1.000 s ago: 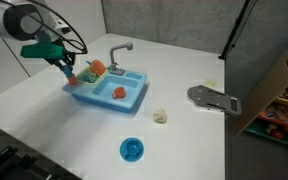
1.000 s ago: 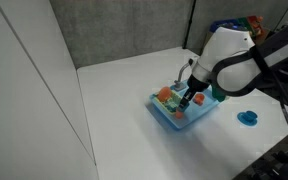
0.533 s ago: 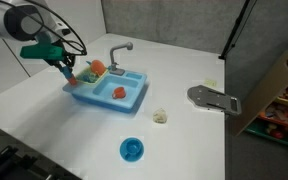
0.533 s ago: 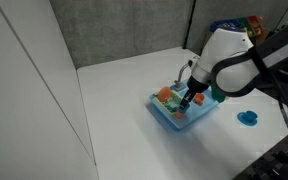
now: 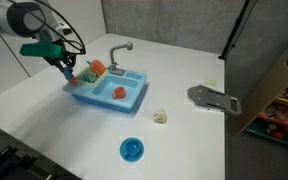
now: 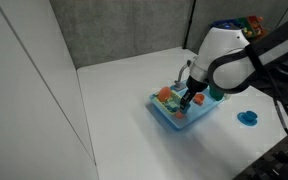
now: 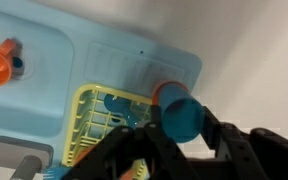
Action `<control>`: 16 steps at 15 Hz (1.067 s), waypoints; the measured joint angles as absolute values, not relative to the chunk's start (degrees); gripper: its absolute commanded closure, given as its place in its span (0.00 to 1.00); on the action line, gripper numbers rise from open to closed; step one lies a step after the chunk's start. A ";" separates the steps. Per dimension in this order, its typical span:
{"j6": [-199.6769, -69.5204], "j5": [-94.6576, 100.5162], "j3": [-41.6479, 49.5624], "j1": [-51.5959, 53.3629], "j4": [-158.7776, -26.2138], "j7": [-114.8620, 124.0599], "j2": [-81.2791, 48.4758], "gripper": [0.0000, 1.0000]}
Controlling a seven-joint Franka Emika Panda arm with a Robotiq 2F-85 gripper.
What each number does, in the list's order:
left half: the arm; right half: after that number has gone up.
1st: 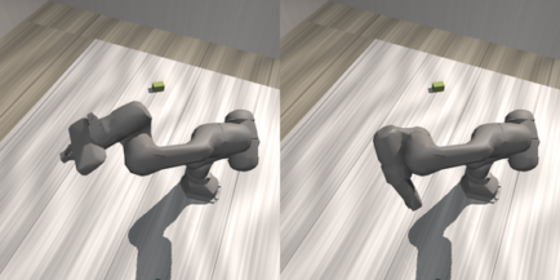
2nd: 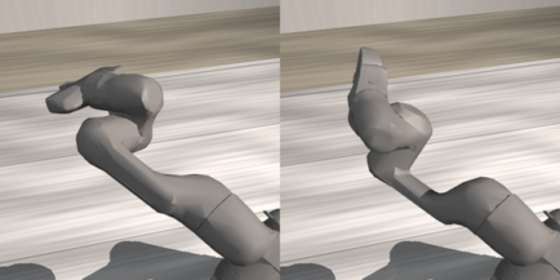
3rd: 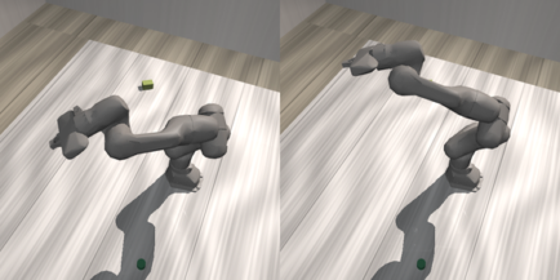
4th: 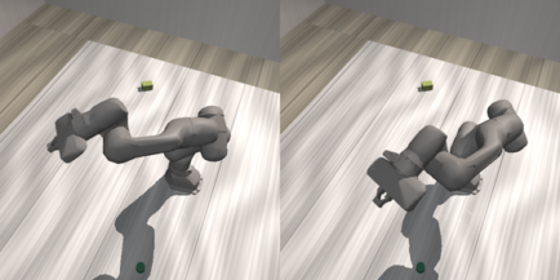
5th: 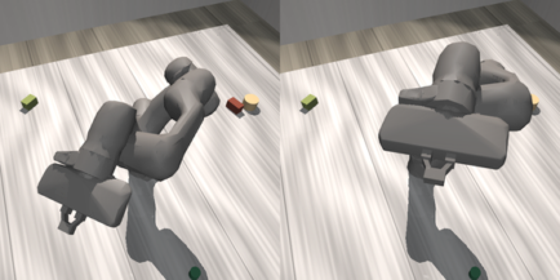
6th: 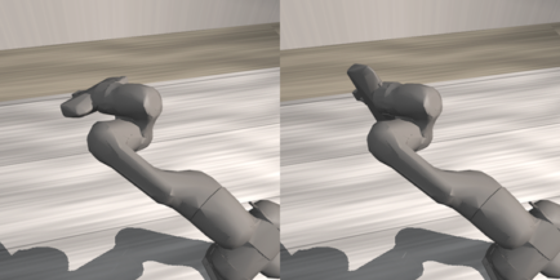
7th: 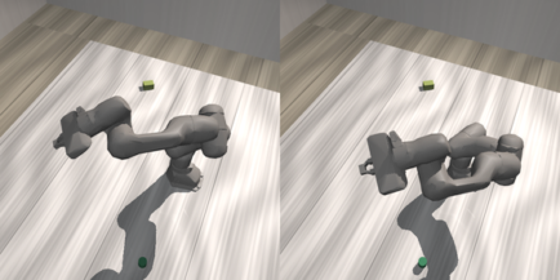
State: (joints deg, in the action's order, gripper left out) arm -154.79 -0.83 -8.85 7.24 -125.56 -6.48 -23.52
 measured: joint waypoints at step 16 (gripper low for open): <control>-148.04 -0.83 -7.67 8.14 -119.38 -2.25 -26.04 0.84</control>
State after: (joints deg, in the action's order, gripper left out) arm -148.04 -0.83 -7.67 8.14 -119.38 -2.25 -26.04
